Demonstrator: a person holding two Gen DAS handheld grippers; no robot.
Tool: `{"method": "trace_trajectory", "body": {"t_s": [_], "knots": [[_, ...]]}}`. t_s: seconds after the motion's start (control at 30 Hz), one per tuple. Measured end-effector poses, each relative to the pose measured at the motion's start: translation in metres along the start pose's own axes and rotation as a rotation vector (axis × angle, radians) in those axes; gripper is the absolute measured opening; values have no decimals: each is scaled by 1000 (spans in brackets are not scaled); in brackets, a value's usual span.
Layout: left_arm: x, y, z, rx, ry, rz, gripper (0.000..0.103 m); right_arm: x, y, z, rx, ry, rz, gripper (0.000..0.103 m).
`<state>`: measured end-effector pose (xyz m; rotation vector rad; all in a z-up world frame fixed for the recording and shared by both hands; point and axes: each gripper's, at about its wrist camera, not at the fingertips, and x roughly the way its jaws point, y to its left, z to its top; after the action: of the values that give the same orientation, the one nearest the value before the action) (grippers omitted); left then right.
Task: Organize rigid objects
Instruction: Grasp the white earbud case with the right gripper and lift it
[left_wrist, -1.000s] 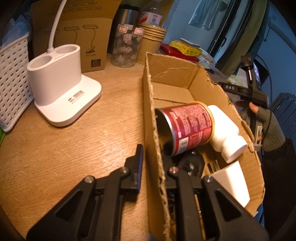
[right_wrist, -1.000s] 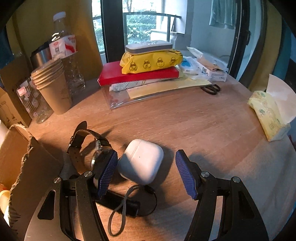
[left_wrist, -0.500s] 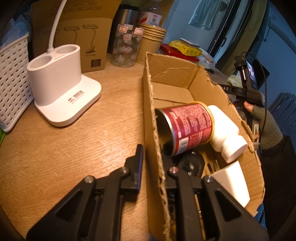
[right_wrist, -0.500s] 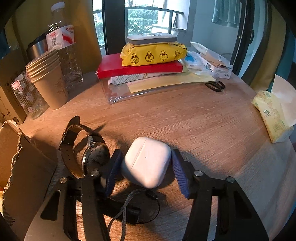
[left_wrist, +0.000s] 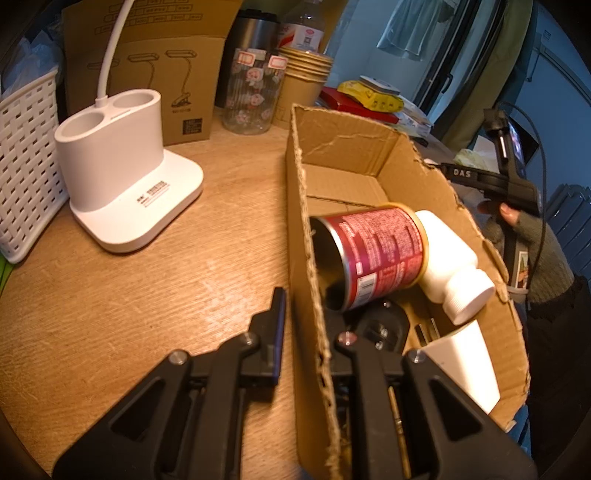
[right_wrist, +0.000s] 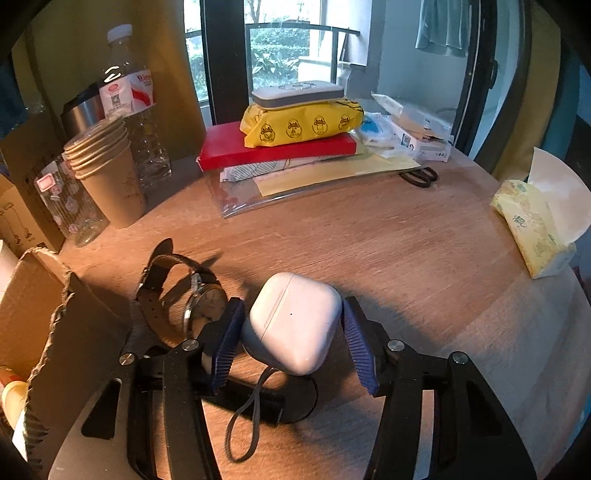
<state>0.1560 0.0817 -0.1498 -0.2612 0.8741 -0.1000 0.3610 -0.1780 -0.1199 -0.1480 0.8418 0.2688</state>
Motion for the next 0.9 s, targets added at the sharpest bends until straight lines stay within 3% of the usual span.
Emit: {"method": "trace_trajectory", "body": {"t_s": [0.9], "knots": [[-1,1,-1,-2,1,-5,13,-87,43,-13,-52,-105,66,57]]}}
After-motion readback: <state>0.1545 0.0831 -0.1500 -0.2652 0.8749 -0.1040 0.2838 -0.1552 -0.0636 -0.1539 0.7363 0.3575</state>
